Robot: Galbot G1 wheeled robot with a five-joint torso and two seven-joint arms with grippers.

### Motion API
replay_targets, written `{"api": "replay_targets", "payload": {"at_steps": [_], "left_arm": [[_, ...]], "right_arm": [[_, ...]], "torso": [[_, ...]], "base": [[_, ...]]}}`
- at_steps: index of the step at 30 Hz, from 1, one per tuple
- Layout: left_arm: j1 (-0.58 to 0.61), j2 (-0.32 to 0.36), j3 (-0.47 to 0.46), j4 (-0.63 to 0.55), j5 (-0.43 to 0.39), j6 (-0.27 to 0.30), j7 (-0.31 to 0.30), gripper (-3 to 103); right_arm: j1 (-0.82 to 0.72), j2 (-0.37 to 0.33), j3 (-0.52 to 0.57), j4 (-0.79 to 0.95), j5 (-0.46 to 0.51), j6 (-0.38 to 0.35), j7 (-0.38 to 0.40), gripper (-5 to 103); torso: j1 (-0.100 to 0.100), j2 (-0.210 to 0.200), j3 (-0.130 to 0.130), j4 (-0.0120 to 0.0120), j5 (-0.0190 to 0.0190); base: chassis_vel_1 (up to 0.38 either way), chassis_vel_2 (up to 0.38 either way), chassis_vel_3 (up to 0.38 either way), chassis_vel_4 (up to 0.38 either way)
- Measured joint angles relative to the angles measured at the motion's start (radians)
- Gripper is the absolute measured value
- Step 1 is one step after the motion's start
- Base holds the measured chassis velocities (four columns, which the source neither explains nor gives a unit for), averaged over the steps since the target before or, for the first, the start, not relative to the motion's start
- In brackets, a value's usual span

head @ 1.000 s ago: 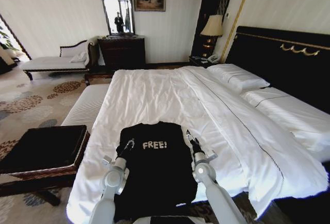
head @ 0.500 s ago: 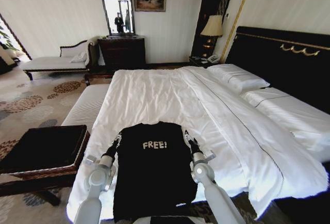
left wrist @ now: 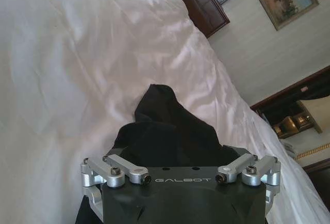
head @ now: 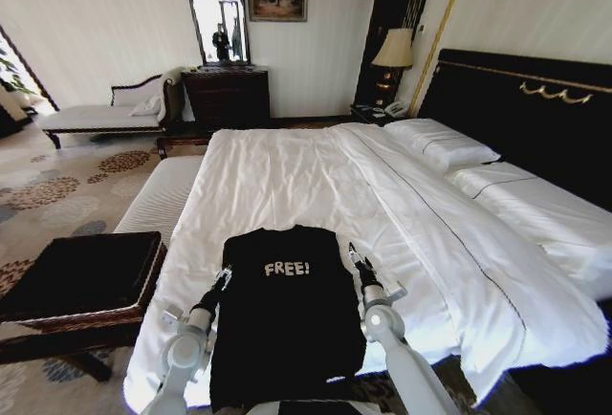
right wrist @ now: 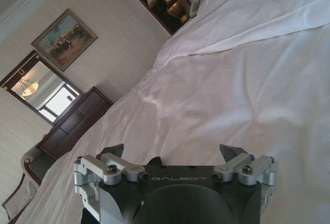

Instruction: Fold the clothes on the bed and place them into the basket.

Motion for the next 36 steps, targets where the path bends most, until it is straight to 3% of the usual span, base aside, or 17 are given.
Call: {"api": "replay_targets", "payload": {"at_steps": [7, 21, 31, 36], "left_arm": [[0.063, 0.002, 0.021, -0.049, 0.036, 0.009, -0.014, 100], [0.043, 0.002, -0.022, -0.069, 0.129, -0.008, -0.027, 100], [0.045, 0.028, -0.052, -0.057, 0.090, -0.007, -0.047, 100], [0.008, 0.038, -0.052, -0.028, 0.074, -0.001, -0.061, 100]], "right_arm": [[0.042, -0.007, -0.003, -0.016, 0.005, -0.002, 0.010, 100], [0.036, 0.001, -0.012, 0.000, 0.005, -0.010, 0.030, 100], [-0.004, 0.005, 0.015, 0.035, -0.011, -0.012, 0.044, 100], [0.019, -0.026, 0.008, 0.009, -0.001, -0.017, 0.050, 100]], "torso": [[0.000, 0.000, 0.000, 0.0001, -0.0001], [0.000, 0.000, 0.000, 0.0000, -0.0003], [0.000, 0.000, 0.000, 0.0001, -0.0001], [0.000, 0.000, 0.000, -0.0003, -0.0002]], "base": [[0.000, 0.000, 0.000, 0.000], [0.000, 0.000, 0.000, 0.000], [0.000, 0.000, 0.000, 0.000], [0.000, 0.000, 0.000, 0.000]]}}
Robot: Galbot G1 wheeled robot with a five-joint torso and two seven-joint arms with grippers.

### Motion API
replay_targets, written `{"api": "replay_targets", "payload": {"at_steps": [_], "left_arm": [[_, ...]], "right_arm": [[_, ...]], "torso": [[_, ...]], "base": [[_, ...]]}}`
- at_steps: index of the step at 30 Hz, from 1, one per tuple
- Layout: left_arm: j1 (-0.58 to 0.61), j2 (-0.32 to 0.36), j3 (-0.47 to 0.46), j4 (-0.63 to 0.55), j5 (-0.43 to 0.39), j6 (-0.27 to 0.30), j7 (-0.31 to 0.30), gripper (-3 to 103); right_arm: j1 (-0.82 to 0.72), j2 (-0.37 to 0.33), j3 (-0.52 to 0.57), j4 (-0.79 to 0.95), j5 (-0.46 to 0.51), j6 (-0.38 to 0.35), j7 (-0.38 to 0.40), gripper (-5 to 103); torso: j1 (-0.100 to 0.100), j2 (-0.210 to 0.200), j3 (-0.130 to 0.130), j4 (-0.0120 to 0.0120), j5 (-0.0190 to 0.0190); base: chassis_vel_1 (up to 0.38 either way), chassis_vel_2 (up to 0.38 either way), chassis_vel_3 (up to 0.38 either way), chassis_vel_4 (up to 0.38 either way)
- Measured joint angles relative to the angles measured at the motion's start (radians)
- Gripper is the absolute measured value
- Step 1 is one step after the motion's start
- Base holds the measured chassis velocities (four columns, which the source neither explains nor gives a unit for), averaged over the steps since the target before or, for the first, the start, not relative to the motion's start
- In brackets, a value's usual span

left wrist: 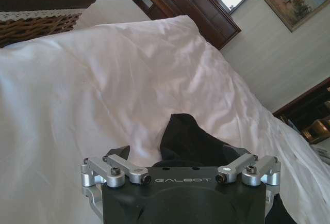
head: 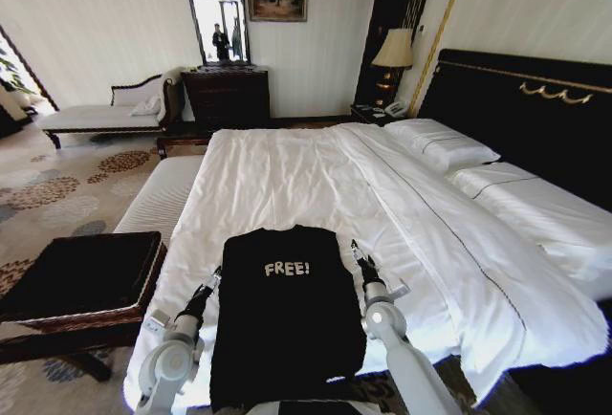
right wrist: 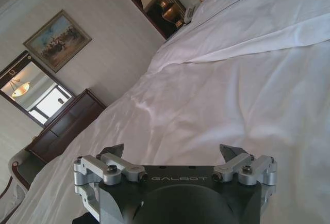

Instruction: Fold the clothes on the bed and place them into the basket.

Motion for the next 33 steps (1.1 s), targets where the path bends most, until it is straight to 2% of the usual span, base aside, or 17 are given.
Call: {"api": "replay_targets", "payload": {"at_steps": [2, 3, 5, 6, 8, 9, 11, 12, 13, 16, 17, 20, 27, 33], "left_arm": [[-0.004, 0.006, 0.002, 0.001, -0.010, 0.001, 0.002, 100], [-0.004, 0.006, 0.002, 0.001, -0.010, 0.001, 0.002, 100], [-0.002, 0.009, 0.001, 0.003, -0.013, 0.001, 0.010, 100], [-0.002, 0.011, -0.002, 0.012, -0.012, -0.004, 0.016, 100], [-0.004, 0.010, -0.015, 0.019, -0.012, -0.007, 0.017, 100], [-0.004, 0.010, -0.015, 0.019, -0.012, -0.007, 0.017, 100], [-0.014, 0.011, -0.048, 0.018, -0.038, -0.008, 0.015, 100], [-0.014, 0.011, -0.048, 0.018, -0.038, -0.008, 0.015, 100], [-0.018, 0.014, -0.062, 0.013, -0.051, -0.006, 0.012, 100], [-0.022, 0.026, -0.095, -0.005, -0.070, -0.002, 0.009, 100], [-0.022, 0.026, -0.095, -0.005, -0.070, -0.002, 0.009, 100], [-0.014, 0.027, -0.119, -0.023, -0.082, -0.001, 0.008, 100], [0.008, 0.023, -0.144, -0.044, -0.086, -0.001, 0.006, 100], [0.015, 0.020, -0.150, -0.050, -0.086, -0.001, 0.004, 100]], "right_arm": [[0.049, -0.045, -0.029, -0.047, 0.050, -0.020, 0.005, 100], [0.049, -0.045, -0.029, -0.047, 0.050, -0.020, 0.005, 100], [0.082, -0.089, -0.054, -0.085, 0.091, -0.041, -0.018, 100], [0.117, -0.137, -0.080, -0.139, 0.114, -0.054, -0.064, 100], [0.153, -0.174, -0.112, -0.197, 0.118, -0.058, -0.114, 100], [0.153, -0.174, -0.112, -0.197, 0.118, -0.058, -0.114, 100], [0.201, -0.201, -0.158, -0.276, 0.119, -0.059, -0.192, 100], [0.201, -0.201, -0.158, -0.276, 0.119, -0.059, -0.192, 100], [0.225, -0.205, -0.180, -0.310, 0.120, -0.059, -0.223, 100], [0.289, -0.192, -0.234, -0.399, 0.134, -0.047, -0.320, 100], [0.289, -0.192, -0.234, -0.399, 0.134, -0.047, -0.320, 100], [0.357, -0.146, -0.279, -0.485, 0.156, -0.041, -0.387, 100], [0.467, -0.048, -0.321, -0.621, 0.192, -0.012, -0.404, 100], [0.478, -0.032, -0.324, -0.641, 0.190, 0.005, -0.408, 100]], "torso": [[0.000, 0.000, 0.000, 0.0003, 0.0003], [0.000, 0.000, 0.000, 0.0003, 0.0003], [0.000, 0.000, 0.000, 0.0008, 0.0004], [0.000, 0.000, 0.000, 0.0003, 0.0000], [0.000, 0.000, 0.000, 0.0001, -0.0002], [0.000, 0.000, 0.000, 0.0001, -0.0002], [0.000, 0.000, 0.000, 0.0001, 0.0002], [0.000, 0.000, 0.000, 0.0001, 0.0002], [0.000, 0.000, 0.000, 0.0001, 0.0002], [0.000, 0.000, 0.000, 0.0003, -0.0001], [0.000, 0.000, 0.000, 0.0003, -0.0001], [0.000, 0.000, 0.000, 0.0002, 0.0001], [0.000, 0.000, 0.000, 0.0006, -0.0002], [0.000, 0.000, 0.000, 0.0000, 0.0000]], "base": [[0.000, 0.000, 0.000, 0.000], [0.000, 0.000, 0.000, 0.000], [0.000, 0.000, 0.000, 0.000], [0.000, 0.000, 0.000, 0.000], [0.000, 0.000, 0.000, 0.000], [0.000, 0.000, 0.000, 0.000], [0.000, 0.000, 0.000, 0.000], [0.000, 0.000, 0.000, 0.000], [0.000, 0.000, 0.000, 0.000], [0.000, 0.000, 0.000, 0.000], [0.000, 0.000, 0.000, 0.000], [0.000, 0.000, 0.000, 0.000], [0.000, 0.000, 0.000, 0.000], [0.000, 0.000, 0.000, 0.000]]}}
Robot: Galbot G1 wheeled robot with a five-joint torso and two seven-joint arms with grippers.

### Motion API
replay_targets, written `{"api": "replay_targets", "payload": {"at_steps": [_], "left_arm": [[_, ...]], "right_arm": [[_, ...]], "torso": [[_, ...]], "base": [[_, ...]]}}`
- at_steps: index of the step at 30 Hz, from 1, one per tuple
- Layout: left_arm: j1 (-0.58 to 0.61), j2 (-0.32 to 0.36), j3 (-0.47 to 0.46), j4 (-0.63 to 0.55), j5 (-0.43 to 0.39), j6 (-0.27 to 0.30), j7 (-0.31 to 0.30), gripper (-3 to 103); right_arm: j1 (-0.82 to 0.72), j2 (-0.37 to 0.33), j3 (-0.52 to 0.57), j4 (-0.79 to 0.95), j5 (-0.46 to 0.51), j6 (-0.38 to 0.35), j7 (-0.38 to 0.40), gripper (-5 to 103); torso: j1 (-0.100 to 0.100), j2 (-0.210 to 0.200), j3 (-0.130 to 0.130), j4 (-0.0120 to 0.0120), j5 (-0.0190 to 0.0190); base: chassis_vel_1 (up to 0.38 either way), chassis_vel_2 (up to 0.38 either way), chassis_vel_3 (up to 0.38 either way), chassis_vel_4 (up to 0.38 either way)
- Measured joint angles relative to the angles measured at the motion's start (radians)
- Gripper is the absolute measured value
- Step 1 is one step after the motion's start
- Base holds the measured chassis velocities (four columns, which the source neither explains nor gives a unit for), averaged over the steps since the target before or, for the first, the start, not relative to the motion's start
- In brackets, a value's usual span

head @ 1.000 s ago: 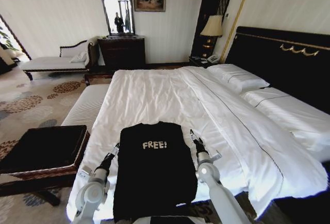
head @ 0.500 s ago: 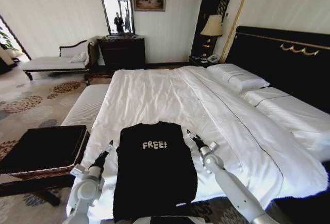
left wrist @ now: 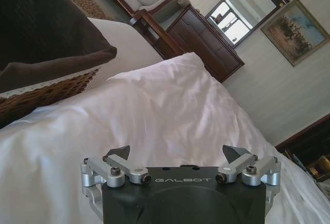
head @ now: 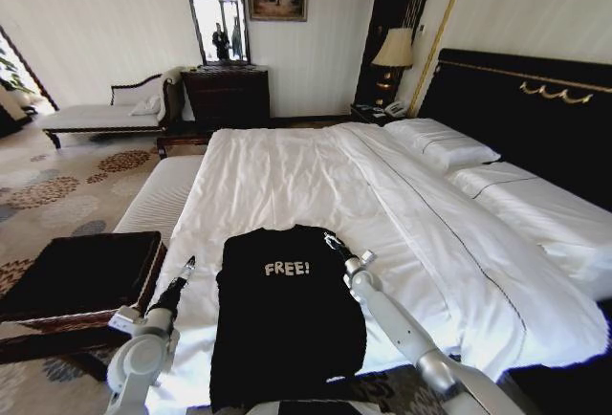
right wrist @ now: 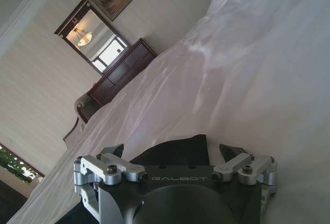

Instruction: Fold the clothes on the bed and place them into the basket.

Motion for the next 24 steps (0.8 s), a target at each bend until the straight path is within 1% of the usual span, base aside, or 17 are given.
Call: {"api": "replay_targets", "payload": {"at_steps": [2, 5, 7, 10, 11, 14, 16, 20, 22, 24], "left_arm": [[-0.001, -0.002, 0.001, 0.001, 0.001, -0.001, -0.001, 100], [-0.006, -0.005, 0.010, 0.006, 0.004, -0.001, -0.002, 100], [-0.007, -0.006, 0.013, 0.008, 0.005, -0.001, -0.002, 100], [-0.017, -0.011, 0.028, 0.016, 0.012, -0.001, -0.005, 100], [-0.017, -0.011, 0.028, 0.016, 0.012, -0.001, -0.005, 100], [-0.025, -0.013, 0.034, 0.026, 0.015, -0.001, -0.006, 100], [-0.026, -0.013, 0.035, 0.028, 0.015, -0.001, -0.006, 100], [-0.031, -0.007, 0.035, 0.038, 0.013, -0.001, -0.006, 100], [-0.033, -0.005, 0.034, 0.041, 0.011, -0.001, -0.006, 100], [-0.038, 0.002, 0.033, 0.047, 0.008, -0.001, -0.006, 100]], "right_arm": [[-0.004, 0.001, 0.002, 0.000, -0.002, 0.007, 0.001, 99], [-0.013, -0.002, 0.009, 0.004, -0.006, 0.013, 0.006, 84], [-0.016, -0.003, 0.010, 0.007, -0.006, 0.014, 0.007, 84], [-0.036, -0.024, 0.015, 0.027, -0.011, 0.015, 0.010, 68], [-0.036, -0.024, 0.015, 0.027, -0.011, 0.015, 0.010, 68], [-0.045, -0.032, 0.017, 0.029, -0.022, 0.017, 0.008, 51], [-0.045, -0.032, 0.018, 0.028, -0.022, 0.017, 0.008, 51], [-0.038, -0.032, 0.017, 0.024, -0.029, 0.017, 0.007, 30], [-0.037, -0.032, 0.015, 0.023, -0.032, 0.017, 0.007, 30], [-0.035, -0.034, 0.013, 0.021, -0.038, 0.017, 0.007, 19]], "torso": [[0.000, 0.000, 0.000, 0.0002, 0.0000], [0.000, 0.000, 0.000, 0.0002, 0.0001], [0.000, 0.000, 0.000, 0.0003, 0.0002], [0.000, 0.000, 0.000, 0.0002, 0.0001], [0.000, 0.000, 0.000, 0.0002, 0.0001], [0.000, 0.000, 0.000, 0.0001, 0.0002], [0.000, 0.000, 0.000, 0.0003, 0.0002], [0.000, 0.000, 0.000, 0.0004, 0.0002], [0.000, 0.000, 0.000, 0.0003, 0.0002], [0.000, 0.000, 0.000, 0.0004, 0.0002]], "base": [[0.000, 0.000, 0.000, 0.000], [0.000, 0.000, 0.000, 0.000], [0.000, 0.000, 0.000, 0.000], [0.000, 0.000, 0.000, 0.000], [0.000, 0.000, 0.000, 0.000], [0.000, 0.000, 0.000, 0.000], [0.000, 0.000, 0.000, 0.000], [0.000, 0.000, 0.000, 0.000], [0.000, 0.000, 0.000, 0.000], [0.000, 0.000, 0.000, 0.000]]}}
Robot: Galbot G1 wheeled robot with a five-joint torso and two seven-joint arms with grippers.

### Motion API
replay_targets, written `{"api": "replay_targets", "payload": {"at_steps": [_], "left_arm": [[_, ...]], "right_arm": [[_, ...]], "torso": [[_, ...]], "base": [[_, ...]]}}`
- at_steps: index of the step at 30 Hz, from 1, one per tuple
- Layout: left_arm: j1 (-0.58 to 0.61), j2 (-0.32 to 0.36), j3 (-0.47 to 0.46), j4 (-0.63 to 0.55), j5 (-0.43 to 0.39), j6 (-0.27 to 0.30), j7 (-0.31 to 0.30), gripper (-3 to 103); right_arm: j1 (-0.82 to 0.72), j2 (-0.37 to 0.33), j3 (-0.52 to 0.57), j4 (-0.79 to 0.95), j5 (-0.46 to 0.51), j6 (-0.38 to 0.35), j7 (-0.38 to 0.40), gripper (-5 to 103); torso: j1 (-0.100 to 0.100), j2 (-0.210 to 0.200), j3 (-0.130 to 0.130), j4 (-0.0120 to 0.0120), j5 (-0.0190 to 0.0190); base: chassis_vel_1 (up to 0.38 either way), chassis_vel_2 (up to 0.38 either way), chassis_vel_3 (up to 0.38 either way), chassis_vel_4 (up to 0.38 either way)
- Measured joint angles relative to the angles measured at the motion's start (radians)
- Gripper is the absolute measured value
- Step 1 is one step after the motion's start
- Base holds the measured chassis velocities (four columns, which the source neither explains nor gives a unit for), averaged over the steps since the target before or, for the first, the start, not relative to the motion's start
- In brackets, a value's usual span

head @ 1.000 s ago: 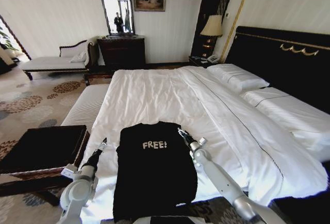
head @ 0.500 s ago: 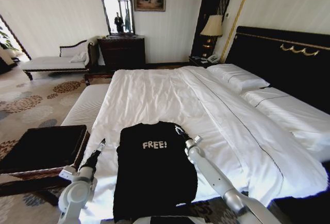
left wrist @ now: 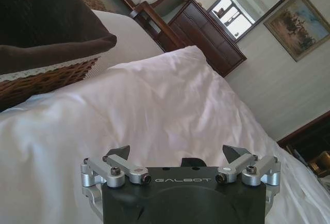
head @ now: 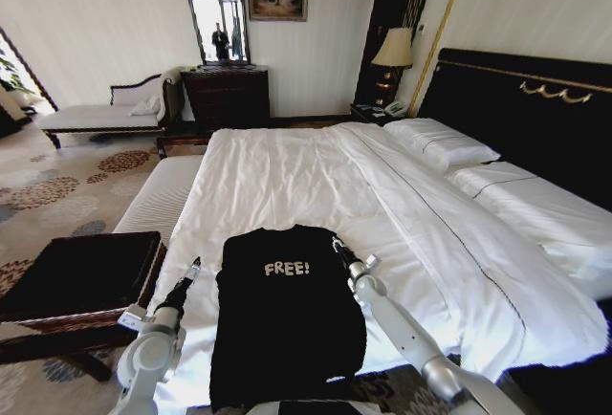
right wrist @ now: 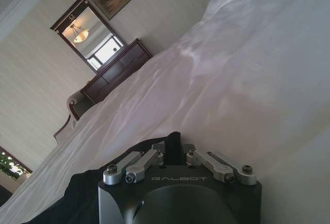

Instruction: Fold the clothes on the bed and place them into the basket.

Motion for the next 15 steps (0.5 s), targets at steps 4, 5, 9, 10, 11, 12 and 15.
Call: {"api": "replay_targets", "payload": {"at_steps": [4, 5, 9, 10, 11, 12, 15], "left_arm": [[-0.010, 0.014, 0.001, 0.011, -0.001, 0.000, 0.000, 100], [-0.016, 0.025, 0.004, 0.019, -0.001, 0.000, 0.002, 100], [-0.036, 0.051, 0.011, 0.036, -0.007, 0.000, 0.014, 100], [-0.057, 0.068, 0.017, 0.050, -0.020, 0.000, 0.028, 100], [-0.079, 0.079, 0.022, 0.064, -0.035, 0.000, 0.041, 100], [-0.079, 0.079, 0.022, 0.064, -0.035, 0.000, 0.041, 100], [-0.197, 0.111, 0.055, 0.174, -0.076, 0.002, 0.074, 100]], "right_arm": [[-0.002, -0.009, -0.003, 0.002, -0.009, 0.004, 0.001, 3], [-0.003, -0.013, -0.003, 0.004, -0.016, 0.011, 0.001, 3], [-0.003, -0.021, -0.001, 0.012, -0.021, 0.024, 0.000, 0], [0.000, -0.025, 0.001, 0.016, -0.021, 0.030, -0.001, 0], [0.003, -0.027, 0.001, 0.017, -0.022, 0.033, -0.001, 0], [0.003, -0.027, 0.001, 0.017, -0.022, 0.033, -0.001, 0], [0.015, -0.030, 0.001, 0.016, -0.031, 0.047, -0.001, 0]], "torso": [[0.000, 0.000, 0.000, 0.0000, 0.0000], [0.000, 0.000, 0.000, -0.0001, -0.0001], [0.000, 0.000, 0.000, 0.0000, 0.0000], [0.000, 0.000, 0.000, 0.0001, -0.0001], [0.000, 0.000, 0.000, 0.0001, 0.0000], [0.000, 0.000, 0.000, 0.0001, 0.0000], [0.000, 0.000, 0.000, -0.0001, 0.0000]], "base": [[0.000, 0.000, 0.000, 0.000], [0.000, 0.000, 0.000, 0.000], [0.000, 0.000, 0.000, 0.000], [0.000, 0.000, 0.000, 0.000], [0.000, 0.000, 0.000, 0.000], [0.000, 0.000, 0.000, 0.000], [0.000, 0.000, 0.000, 0.000]]}}
